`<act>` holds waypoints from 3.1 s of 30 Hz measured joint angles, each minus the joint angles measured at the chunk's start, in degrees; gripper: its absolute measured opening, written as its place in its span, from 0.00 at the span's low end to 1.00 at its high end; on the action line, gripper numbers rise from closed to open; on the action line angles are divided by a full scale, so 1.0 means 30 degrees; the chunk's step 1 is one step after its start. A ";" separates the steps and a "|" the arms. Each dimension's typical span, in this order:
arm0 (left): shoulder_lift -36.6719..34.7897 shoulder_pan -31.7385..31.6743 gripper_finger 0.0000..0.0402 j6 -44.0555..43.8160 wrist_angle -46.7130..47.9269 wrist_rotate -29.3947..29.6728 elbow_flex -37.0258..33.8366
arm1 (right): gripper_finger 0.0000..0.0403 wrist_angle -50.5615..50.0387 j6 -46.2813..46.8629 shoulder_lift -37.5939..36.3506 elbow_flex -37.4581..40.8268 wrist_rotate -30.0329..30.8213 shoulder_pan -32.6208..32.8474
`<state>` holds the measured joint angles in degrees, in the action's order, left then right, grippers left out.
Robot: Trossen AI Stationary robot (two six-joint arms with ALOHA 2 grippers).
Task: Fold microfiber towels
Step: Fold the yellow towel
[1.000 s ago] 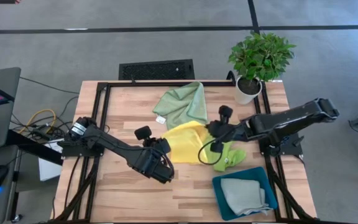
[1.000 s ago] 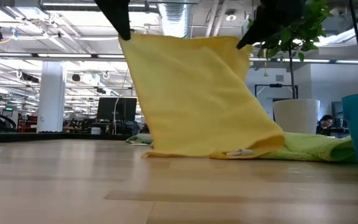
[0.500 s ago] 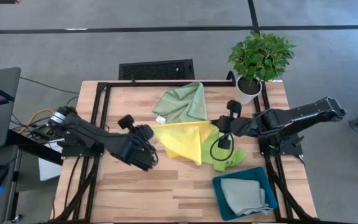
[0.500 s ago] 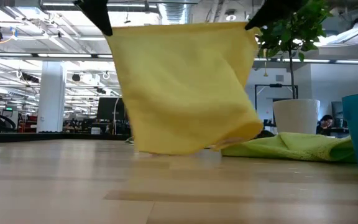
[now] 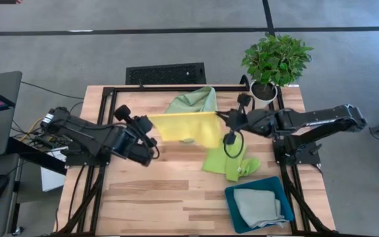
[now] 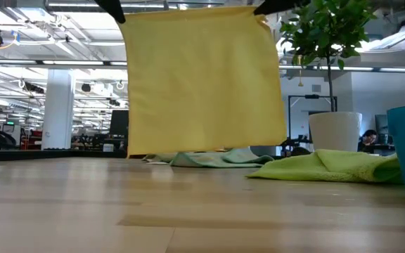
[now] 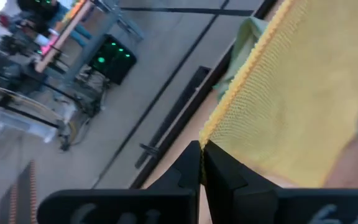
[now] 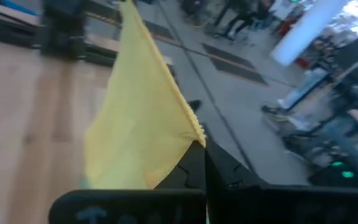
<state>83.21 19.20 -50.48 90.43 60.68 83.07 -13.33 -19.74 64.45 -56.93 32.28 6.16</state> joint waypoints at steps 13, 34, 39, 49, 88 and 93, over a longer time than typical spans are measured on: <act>0.0033 0.0860 0.00 -0.0413 -0.0842 -0.3719 0.0007 | 0.02 -0.3418 0.2651 0.0027 0.0000 -0.2249 0.0448; 0.0104 0.5996 0.00 -0.3123 -1.2403 -1.1893 -0.5721 | 0.02 -0.6574 1.0780 0.4298 0.0000 -0.5810 0.6626; 0.0104 0.6400 0.00 -0.4774 -1.4040 -1.2928 -0.6772 | 0.02 -0.6431 1.1890 0.5475 -0.0014 -0.6961 0.7108; 0.0100 0.6402 0.00 -0.5297 -1.8384 -1.4975 -0.9122 | 0.02 -0.6519 1.2449 0.6448 -0.0022 -0.8215 0.6524; 0.3135 0.1531 0.02 -0.3862 -1.4607 -0.9847 -0.9296 | 0.09 -0.6910 1.0902 0.9551 0.0007 -0.3733 0.0339; 0.3135 0.1211 0.11 -0.3229 -1.4567 -0.9983 -0.9296 | 0.15 -0.6962 1.0539 0.9551 0.0022 -0.3733 -0.0156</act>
<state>92.62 22.83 -60.17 46.73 30.73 55.18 -34.22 11.88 93.10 -56.86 21.08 5.69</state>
